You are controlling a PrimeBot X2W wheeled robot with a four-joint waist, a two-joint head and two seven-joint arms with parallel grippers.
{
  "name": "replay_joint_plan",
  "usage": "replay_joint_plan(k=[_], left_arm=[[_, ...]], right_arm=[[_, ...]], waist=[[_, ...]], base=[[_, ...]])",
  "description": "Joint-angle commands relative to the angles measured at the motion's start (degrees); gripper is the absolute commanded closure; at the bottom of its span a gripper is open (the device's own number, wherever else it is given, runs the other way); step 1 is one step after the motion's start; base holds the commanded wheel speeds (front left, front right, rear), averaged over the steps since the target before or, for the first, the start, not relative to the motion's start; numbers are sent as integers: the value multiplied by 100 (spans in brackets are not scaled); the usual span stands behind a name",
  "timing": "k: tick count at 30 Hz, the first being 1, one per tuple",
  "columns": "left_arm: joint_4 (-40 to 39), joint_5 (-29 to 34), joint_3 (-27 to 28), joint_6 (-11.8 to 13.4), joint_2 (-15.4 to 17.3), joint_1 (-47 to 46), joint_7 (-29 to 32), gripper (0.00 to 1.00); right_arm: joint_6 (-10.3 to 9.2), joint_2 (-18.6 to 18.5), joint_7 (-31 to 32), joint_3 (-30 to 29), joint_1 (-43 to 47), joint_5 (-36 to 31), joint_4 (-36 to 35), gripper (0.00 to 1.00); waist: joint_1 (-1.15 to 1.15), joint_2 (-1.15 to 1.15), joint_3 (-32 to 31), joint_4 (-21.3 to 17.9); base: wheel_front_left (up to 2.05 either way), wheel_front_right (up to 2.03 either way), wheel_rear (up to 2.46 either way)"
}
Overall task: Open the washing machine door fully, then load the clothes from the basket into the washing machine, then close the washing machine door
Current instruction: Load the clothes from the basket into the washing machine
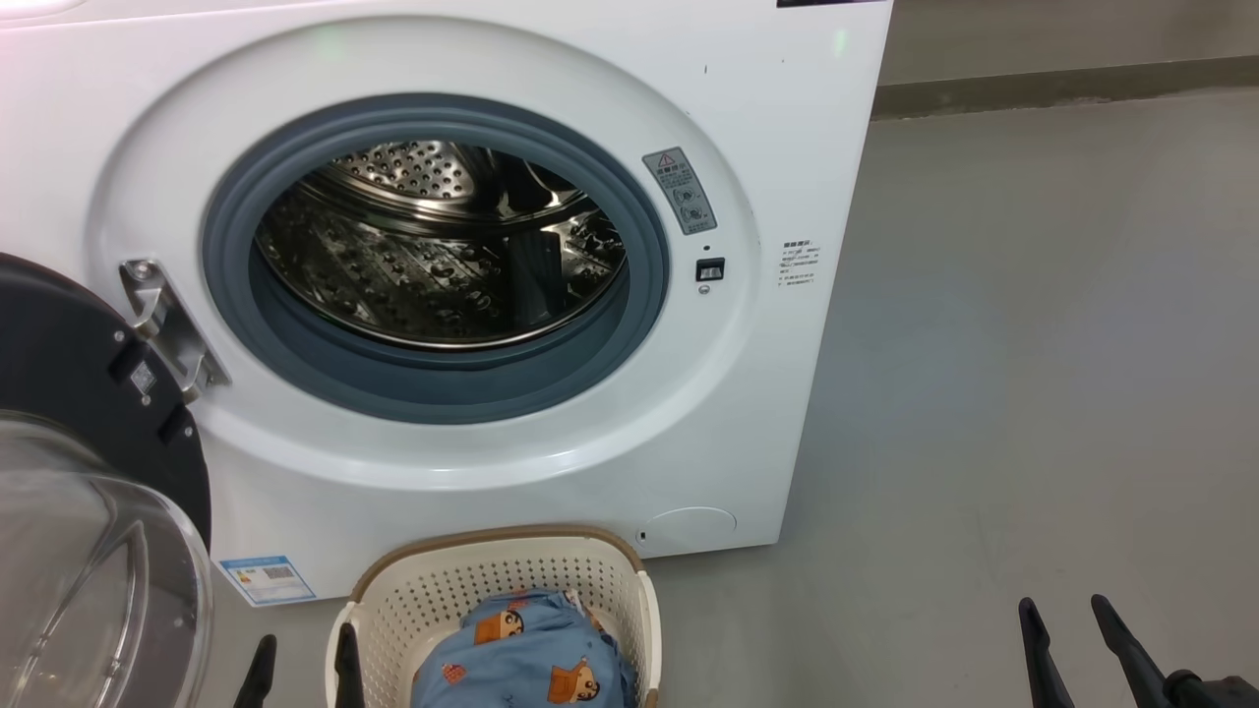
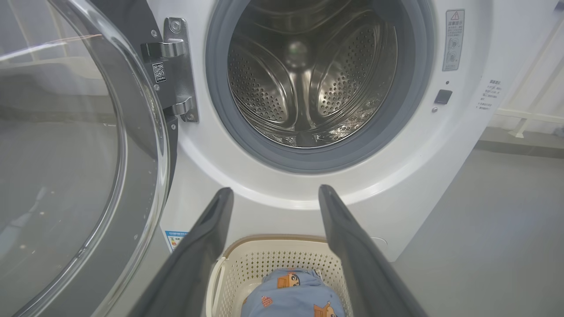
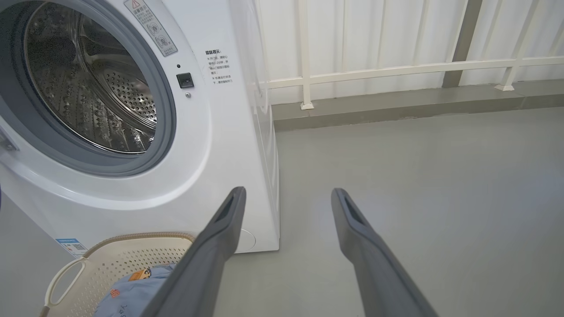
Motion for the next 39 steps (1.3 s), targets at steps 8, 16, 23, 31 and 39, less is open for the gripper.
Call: replay_joint_plan(k=[8,16,23,31,39], left_arm=[[-126,-99,94,-65,24,-173,-37,0],[192,-48,-120,-143,24,-204,-37,0],[850,30,-319,-157,24,-580,-37,0],[1689,-96,-498,-172,24,-1325,-16,0],[2604,-106,-579,-227,80,-2134,271,0]], right_arm=[[56,-62,-69,151,-125,41,-99,0],[56,13,-69,208,-197,86,-66,0],[56,83,-69,251,-420,157,-51,0],[56,150,-69,410,-857,262,3,0],[56,222,-69,655,-1292,397,88,0]], waist=[[0,0,65,-16],[0,0,234,-129],[0,0,711,-283],[0,0,1337,-541],[0,0,1964,-874]], base=[[0,0,0],[0,0,0],[0,0,0],[0,0,0],[0,0,0]])
